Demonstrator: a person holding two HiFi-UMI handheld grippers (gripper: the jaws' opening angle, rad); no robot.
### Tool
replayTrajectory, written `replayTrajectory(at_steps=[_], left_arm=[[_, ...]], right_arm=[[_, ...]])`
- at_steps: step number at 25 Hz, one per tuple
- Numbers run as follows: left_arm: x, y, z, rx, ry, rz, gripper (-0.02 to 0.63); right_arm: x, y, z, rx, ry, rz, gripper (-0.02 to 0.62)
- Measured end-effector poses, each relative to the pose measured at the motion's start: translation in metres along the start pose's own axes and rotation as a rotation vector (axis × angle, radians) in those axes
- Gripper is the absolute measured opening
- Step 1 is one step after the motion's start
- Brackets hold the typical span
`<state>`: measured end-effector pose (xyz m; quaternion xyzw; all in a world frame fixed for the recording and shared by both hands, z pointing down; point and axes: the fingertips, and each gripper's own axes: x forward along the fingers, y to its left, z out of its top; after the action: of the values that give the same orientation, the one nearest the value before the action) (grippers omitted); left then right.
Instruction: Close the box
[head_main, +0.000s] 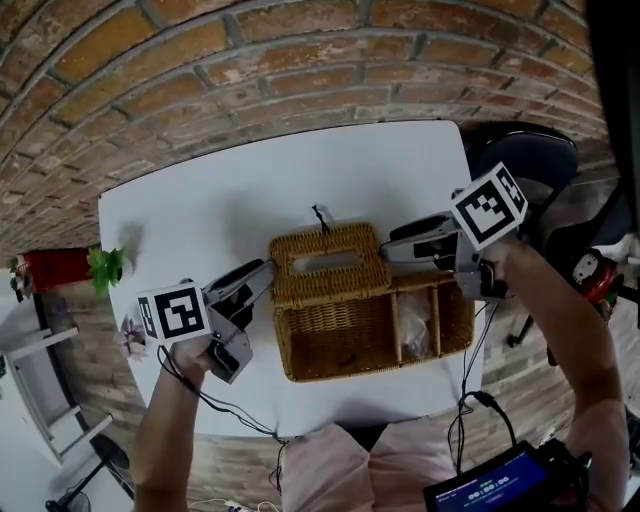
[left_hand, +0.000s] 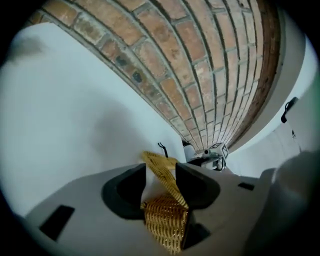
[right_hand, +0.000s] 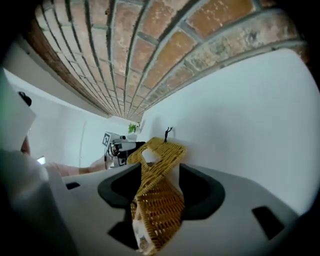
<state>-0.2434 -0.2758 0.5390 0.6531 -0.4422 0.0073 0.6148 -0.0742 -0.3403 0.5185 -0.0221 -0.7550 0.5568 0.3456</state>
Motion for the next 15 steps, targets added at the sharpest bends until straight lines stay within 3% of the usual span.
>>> replayTrajectory(at_steps=[2,4,7,9,12,15], left_arm=[[0.007,0.0,-0.002,-0.02,0.013,-0.034,0.192],[0.016,-0.004,-0.002,-0.037,0.018,-0.086,0.198],[0.021,-0.001,-0.001,-0.058,0.023,-0.088,0.199],[0.026,-0.006,0.001,-0.092,0.015,-0.132,0.199],[0.032,-0.02,0.003,-0.19,-0.012,-0.217,0.199],[0.031,-0.025,0.007,-0.213,-0.035,-0.244,0.196]], right_arm=[[0.007,0.0,-0.001,0.048,0.038,0.057,0.244],[0.012,-0.009,-0.003,0.086,0.075,0.054,0.244],[0.019,-0.016,-0.005,0.105,0.115,0.064,0.239],[0.024,-0.019,-0.005,0.117,0.129,0.075,0.232],[0.026,-0.021,-0.001,0.134,0.106,0.084,0.203],[0.023,-0.018,0.006,0.124,0.056,0.099,0.165]])
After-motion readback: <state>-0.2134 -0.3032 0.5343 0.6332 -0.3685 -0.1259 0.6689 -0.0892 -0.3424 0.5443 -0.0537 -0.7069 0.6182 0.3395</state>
